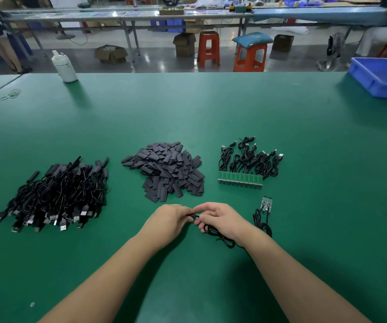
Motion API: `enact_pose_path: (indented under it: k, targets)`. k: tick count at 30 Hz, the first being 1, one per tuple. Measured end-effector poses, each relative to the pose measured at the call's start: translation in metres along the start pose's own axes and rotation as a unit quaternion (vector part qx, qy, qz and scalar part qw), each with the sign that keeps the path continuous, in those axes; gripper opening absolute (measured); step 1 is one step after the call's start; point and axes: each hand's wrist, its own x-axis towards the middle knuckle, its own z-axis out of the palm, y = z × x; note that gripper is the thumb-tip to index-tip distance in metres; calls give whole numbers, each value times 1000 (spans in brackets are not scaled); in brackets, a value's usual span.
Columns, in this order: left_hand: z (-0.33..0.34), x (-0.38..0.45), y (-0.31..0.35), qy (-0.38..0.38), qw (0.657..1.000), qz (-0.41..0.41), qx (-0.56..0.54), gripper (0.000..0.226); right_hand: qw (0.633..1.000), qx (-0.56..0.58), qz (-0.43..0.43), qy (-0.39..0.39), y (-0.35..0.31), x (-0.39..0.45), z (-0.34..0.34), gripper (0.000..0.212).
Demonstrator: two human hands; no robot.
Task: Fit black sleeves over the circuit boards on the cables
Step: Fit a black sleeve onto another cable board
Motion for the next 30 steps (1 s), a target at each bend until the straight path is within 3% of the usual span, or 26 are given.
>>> enact_pose_path:
  k: [11,17,25,28,30]
  targets:
    - [4,0,8,-53,997,15,45,27,999,-47,0,-4,4,3,0,31]
    - [5,6,16,-93,988,-1,122,26,999,-41,11,5,3,2,1,42]
    - [11,9,25,-116,970,15,213,37,999,-30,0,12,-1,-2,3,38]
    - [16,6,20,-78,984,35,159,44,999,-45,-17,26,-3,-3,6,38]
    - [20,3,22,4,999,-5,37,50,999,-3,-12,53,-5,-4,9,37]
